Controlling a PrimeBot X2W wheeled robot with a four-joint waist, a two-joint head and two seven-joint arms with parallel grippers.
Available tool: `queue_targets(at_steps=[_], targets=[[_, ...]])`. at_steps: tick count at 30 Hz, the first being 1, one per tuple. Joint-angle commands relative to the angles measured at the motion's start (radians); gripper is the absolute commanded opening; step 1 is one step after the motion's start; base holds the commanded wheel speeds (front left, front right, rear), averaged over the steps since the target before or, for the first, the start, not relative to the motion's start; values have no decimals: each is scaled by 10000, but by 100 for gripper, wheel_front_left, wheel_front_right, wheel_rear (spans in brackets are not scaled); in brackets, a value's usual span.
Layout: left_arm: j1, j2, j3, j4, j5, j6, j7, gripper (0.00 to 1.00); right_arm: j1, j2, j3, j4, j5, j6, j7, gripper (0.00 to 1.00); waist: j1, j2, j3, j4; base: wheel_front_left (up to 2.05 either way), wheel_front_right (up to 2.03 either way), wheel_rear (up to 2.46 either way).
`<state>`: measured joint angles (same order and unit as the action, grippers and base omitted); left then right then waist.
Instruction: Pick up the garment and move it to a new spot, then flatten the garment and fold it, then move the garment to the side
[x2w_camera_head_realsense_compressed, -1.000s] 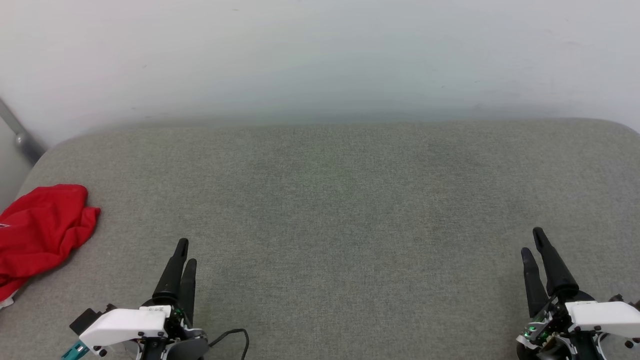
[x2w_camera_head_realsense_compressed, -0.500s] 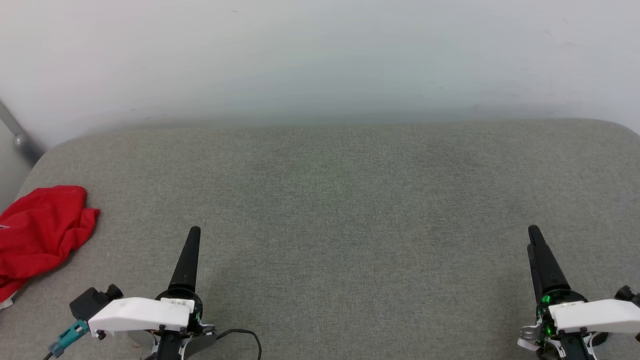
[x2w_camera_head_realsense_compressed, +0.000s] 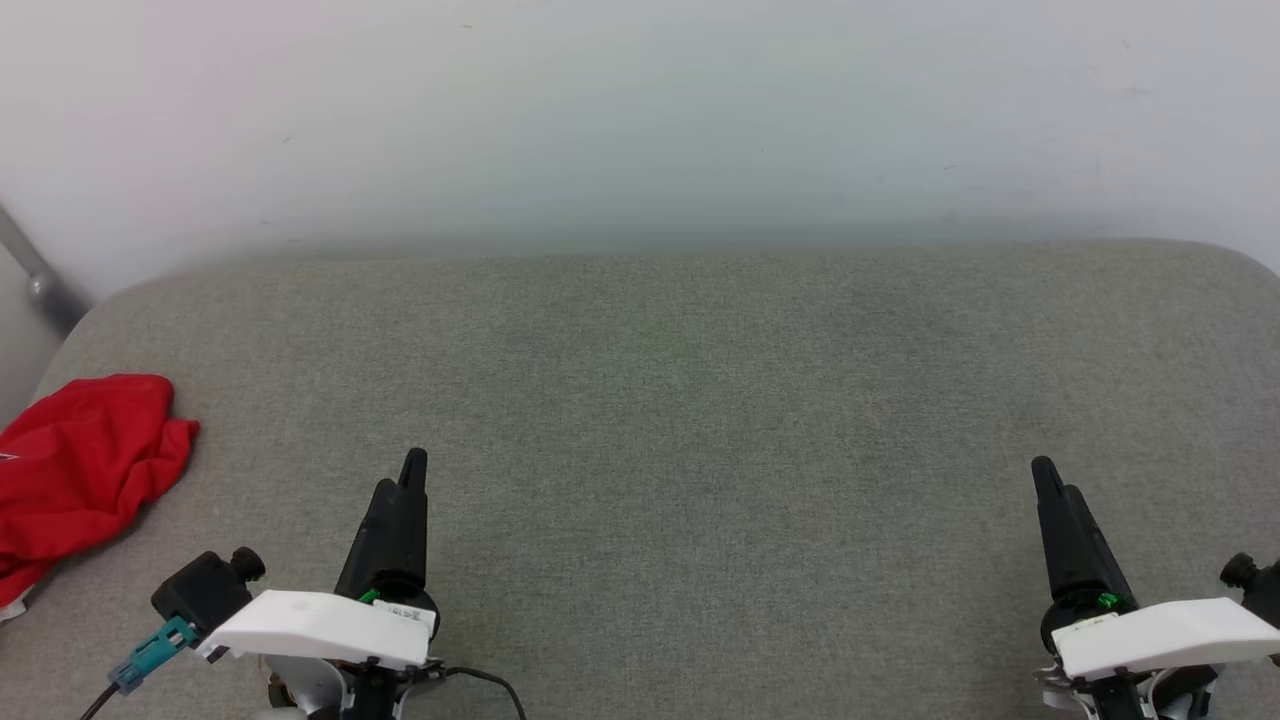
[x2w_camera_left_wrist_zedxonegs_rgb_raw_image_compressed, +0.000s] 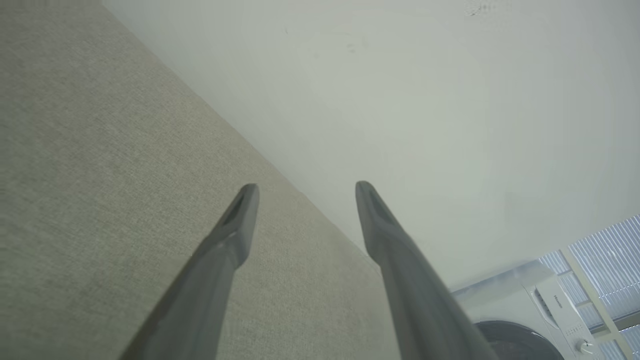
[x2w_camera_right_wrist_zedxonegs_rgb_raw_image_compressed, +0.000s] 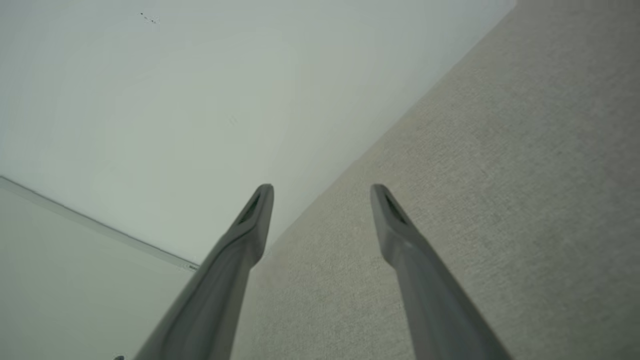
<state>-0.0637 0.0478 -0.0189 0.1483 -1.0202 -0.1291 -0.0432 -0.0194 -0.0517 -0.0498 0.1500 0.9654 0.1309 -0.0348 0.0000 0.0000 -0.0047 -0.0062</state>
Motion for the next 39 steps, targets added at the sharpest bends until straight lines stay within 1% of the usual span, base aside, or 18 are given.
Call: queue_targets(at_steps=[1, 9, 10, 25, 39], targets=[[-27, 17, -67, -190, 558, 14, -128, 100, -73, -51, 24, -218, -620, -1, -9, 100, 0, 0, -6, -1, 0, 0, 0], [-18, 19, -308, -130, 2064, 36, -403, 100, 51, -24, 29, -374, -2100, -1, -11, 100, 0, 0, -15, 22, 0, 0, 0], [-18, 19, -308, -130, 2064, 36, -403, 100, 51, -24, 29, -374, -2100, -1, -11, 100, 0, 0, -15, 22, 0, 0, 0], [-70, 49, -642, -184, 4293, 216, -859, 100, 188, 4, 67, -809, -4398, -2, -306, 100, 0, 0, -18, 47, 0, 0, 0], [-42, 168, -902, -342, 5957, 457, -1228, 100, 306, 10, 52, -1153, -5975, -2, -446, 100, 0, 0, -45, 64, 0, 0, 0]])
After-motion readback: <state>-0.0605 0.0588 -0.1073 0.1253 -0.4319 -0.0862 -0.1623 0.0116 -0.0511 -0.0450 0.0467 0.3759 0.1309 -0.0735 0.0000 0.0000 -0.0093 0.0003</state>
